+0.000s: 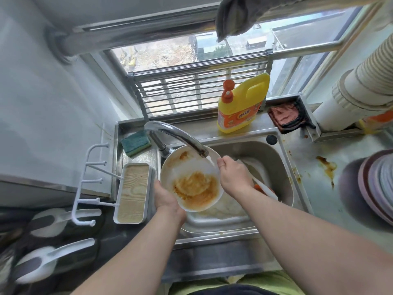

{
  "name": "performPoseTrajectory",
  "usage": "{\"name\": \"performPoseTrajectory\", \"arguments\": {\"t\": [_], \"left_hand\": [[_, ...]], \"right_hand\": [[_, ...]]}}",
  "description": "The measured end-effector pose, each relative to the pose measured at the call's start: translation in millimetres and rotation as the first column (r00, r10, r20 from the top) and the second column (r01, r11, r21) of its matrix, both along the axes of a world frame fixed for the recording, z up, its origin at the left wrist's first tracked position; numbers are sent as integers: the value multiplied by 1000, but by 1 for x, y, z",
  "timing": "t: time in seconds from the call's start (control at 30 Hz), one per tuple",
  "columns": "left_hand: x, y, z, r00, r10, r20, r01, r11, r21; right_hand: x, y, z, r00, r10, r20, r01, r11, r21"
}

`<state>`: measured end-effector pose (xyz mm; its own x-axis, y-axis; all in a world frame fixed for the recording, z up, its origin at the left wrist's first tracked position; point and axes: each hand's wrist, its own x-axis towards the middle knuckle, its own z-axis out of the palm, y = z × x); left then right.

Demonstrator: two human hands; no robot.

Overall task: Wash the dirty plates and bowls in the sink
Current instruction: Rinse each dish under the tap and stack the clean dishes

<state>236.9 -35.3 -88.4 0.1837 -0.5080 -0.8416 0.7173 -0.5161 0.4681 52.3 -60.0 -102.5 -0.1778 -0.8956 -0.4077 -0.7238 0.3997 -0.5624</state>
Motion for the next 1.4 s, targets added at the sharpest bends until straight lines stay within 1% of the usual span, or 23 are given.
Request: {"name": "performPoseTrajectory", "arguments": {"t": [0.1, 0.17, 0.27, 0.37, 0.47, 0.53, 0.67, 0.9, 1.03, 1.17, 1.3, 1.4], "left_hand": [[-6, 3, -1, 1000, 3, -8, -3, 1000, 29], [-12, 4, 3, 999, -28, -28, 30, 998, 52], [-24, 7, 7, 996, -87, 16, 84, 989, 124], [-33, 9, 6, 975, -203, 86, 184, 965, 189], [-38, 8, 2, 922, -350, 167, 312, 925, 217], [-40, 6, 5, 890, -402, 213, 364, 910, 196], [-48, 1, 11, 862, -446, 238, 419, 894, 158], [-63, 0, 6, 853, -478, 208, 462, 878, 122], [-73, -3, 7, 846, -495, 196, 489, 868, 85], [-80, -10, 9, 824, -534, 191, 536, 843, 47], [-84, -18, 11, 758, -602, 249, 607, 792, 66], [-83, -24, 9, 740, -626, 246, 628, 774, 79]], "right_hand": [[-7, 2, 5, 999, 4, -38, -5, 1000, -13], [-15, 5, 7, 998, -8, -62, 6, 1000, -26], [-27, 11, 7, 996, -40, -79, 37, 999, -40], [-38, 19, 10, 992, -83, -93, 78, 995, -55], [-50, 23, 15, 985, -131, -115, 124, 990, -66], [-59, 24, 16, 979, -154, -133, 143, 986, -87], [-73, 27, 19, 967, -182, -176, 160, 978, -133], [-91, 33, 28, 966, -193, -170, 170, 976, -139], [-100, 37, 29, 960, -226, -164, 196, 964, -179], [-107, 38, 30, 948, -289, -137, 249, 935, -252], [-111, 37, 33, 945, -299, -134, 236, 904, -356], [-114, 38, 32, 948, -296, -115, 229, 887, -401]]}}
